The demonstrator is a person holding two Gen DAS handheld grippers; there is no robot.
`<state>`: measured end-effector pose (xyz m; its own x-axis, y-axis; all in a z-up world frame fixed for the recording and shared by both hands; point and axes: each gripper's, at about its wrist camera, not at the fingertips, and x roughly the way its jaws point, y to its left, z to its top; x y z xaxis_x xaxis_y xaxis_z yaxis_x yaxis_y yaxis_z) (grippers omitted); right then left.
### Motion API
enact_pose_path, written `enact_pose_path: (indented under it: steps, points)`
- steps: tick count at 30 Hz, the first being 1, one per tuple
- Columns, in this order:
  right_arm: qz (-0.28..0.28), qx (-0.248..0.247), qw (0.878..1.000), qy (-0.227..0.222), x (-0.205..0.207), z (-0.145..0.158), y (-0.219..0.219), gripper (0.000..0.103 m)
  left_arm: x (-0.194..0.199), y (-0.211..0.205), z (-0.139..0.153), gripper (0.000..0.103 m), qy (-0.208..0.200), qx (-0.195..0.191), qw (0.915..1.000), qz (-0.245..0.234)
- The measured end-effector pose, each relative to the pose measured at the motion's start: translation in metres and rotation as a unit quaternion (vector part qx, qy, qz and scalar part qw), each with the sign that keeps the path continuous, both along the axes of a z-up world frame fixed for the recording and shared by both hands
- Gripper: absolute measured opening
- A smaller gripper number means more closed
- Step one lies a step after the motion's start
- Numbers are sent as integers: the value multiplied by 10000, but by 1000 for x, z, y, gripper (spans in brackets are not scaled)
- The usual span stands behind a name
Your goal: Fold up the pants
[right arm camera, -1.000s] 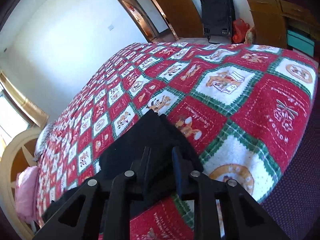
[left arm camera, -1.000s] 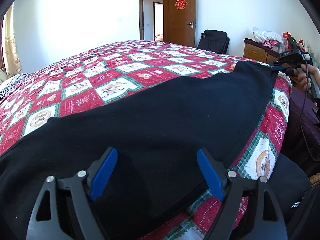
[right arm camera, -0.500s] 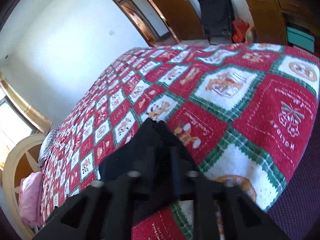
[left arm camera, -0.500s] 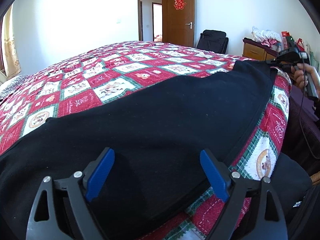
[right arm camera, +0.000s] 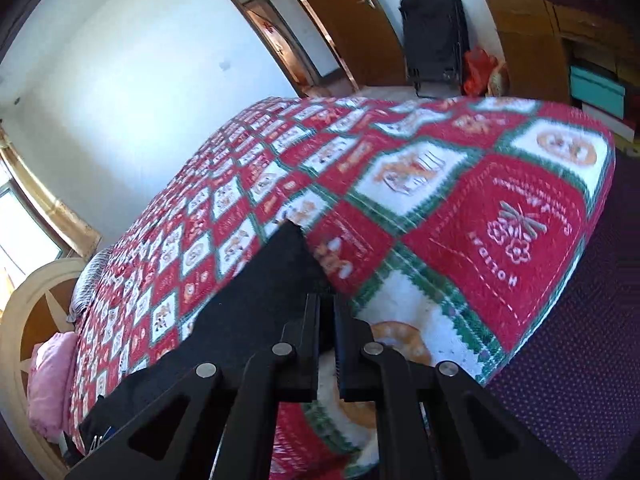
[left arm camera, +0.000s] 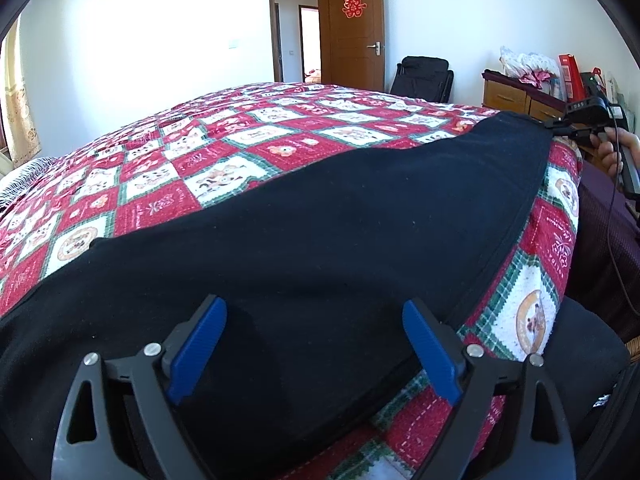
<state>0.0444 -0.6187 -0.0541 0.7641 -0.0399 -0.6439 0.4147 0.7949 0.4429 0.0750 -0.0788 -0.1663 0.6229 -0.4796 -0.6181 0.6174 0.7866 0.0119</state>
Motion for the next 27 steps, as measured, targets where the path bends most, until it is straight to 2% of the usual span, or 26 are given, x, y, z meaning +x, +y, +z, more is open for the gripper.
enact_pose_path:
  steps: [1,2,4,5,7,10,12,14,16,18,20,22,24,25,27]
  points:
    - [-73,-79,9999,18,-1,4,0,21,0,0,0,93,3,-6,10000,3]
    - [-186,-244,9995,21,-4,10,2,33,-1,1,1,93,3,-9,10000,13]
    - [-417,-710,9965,-162,-14,29,10,43,-2,1,1,93,-3,-4,10000,35]
    - [-401,-920,9946,-267,-16,38,17,43,-2,2,2,93,-3,6,10000,54]
    - [-20,-1121,9925,-484,-15,51,38,43,-3,6,3,93,9,-21,9999,121]
    - [928,-1104,9885,-455,2,47,76,45,-2,14,2,93,51,0,9998,203]
    - [1331,-931,9865,-186,16,30,92,45,-4,17,0,93,37,45,9998,171]
    - [1472,-987,9839,229,27,10,103,45,-7,18,-2,93,7,105,9999,124]
    - [1613,-1260,9763,710,36,-11,113,46,-9,19,-3,93,-3,118,9999,108]
    - [1689,-1687,9680,780,31,-11,124,46,-10,21,-2,93,18,108,9999,106]
    - [1653,-1904,9632,929,29,-5,133,46,-11,23,1,93,34,130,9998,115]
    - [1697,-1979,9624,766,26,6,147,46,-12,30,6,93,54,111,9998,182]
    - [2097,-1819,9594,494,28,10,171,46,-12,43,11,93,-41,133,9993,337]
    - [2370,-1722,9551,438,31,9,188,46,-11,52,12,93,-86,139,9989,438]
    - [3083,-1525,9382,379,42,1,231,46,-6,69,10,93,3,149,9983,572]
